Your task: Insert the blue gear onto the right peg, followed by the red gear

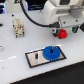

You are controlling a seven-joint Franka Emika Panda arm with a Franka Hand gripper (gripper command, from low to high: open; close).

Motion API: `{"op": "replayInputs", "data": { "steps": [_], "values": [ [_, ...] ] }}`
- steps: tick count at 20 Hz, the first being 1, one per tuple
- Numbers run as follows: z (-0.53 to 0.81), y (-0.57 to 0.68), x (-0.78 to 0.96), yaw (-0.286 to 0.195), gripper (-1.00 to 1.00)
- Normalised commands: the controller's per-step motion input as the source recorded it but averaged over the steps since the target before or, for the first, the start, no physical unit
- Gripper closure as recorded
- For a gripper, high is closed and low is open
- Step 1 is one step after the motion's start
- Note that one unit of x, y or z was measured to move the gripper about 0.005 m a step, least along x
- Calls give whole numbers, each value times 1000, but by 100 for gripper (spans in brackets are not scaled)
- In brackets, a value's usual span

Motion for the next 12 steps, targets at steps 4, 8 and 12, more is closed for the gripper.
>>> {"op": "replayInputs", "data": {
  "steps": [4, 8, 12],
  "values": [
    [-263, -159, -209, 0, -100],
    [-169, -62, -274, 0, 100],
    [-107, -2, -259, 0, 100]
  ]
}}
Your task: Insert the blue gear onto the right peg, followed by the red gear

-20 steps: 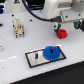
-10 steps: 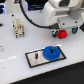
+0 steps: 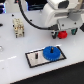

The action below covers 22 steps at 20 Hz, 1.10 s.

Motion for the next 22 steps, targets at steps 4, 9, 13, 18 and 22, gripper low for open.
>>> {"op": "replayInputs", "data": {
  "steps": [4, 9, 13, 18, 22],
  "values": [
    [-54, 9, -228, 0, 100],
    [-8, -6, -181, 0, 100],
    [245, -1, 15, 0, 100],
    [574, -34, 161, 0, 100],
    [646, -104, 318, 0, 100]
  ]
}}
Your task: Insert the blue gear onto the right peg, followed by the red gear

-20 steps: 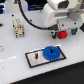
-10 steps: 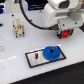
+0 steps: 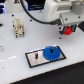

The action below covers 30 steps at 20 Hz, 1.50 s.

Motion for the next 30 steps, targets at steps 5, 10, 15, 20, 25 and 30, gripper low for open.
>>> {"op": "replayInputs", "data": {
  "steps": [5, 10, 15, 20, 25, 30],
  "values": [
    [577, -331, 448, 0, 100],
    [506, -422, 521, 0, 100],
    [451, -387, 566, 0, 100],
    [267, -312, 702, 0, 100],
    [145, -284, 766, 0, 100],
    [89, -248, 770, 0, 100]
  ]
}}
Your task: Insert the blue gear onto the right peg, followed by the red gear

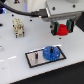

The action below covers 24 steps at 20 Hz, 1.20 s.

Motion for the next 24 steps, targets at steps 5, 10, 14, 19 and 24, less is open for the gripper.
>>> {"op": "replayInputs", "data": {
  "steps": [5, 10, 14, 19, 24],
  "values": [
    [10, -219, 584, 0, 100],
    [-27, -202, 352, 0, 100],
    [-78, -145, 153, 0, 100],
    [1, -104, 54, 0, 100],
    [-2, -10, 37, 0, 100]
  ]
}}
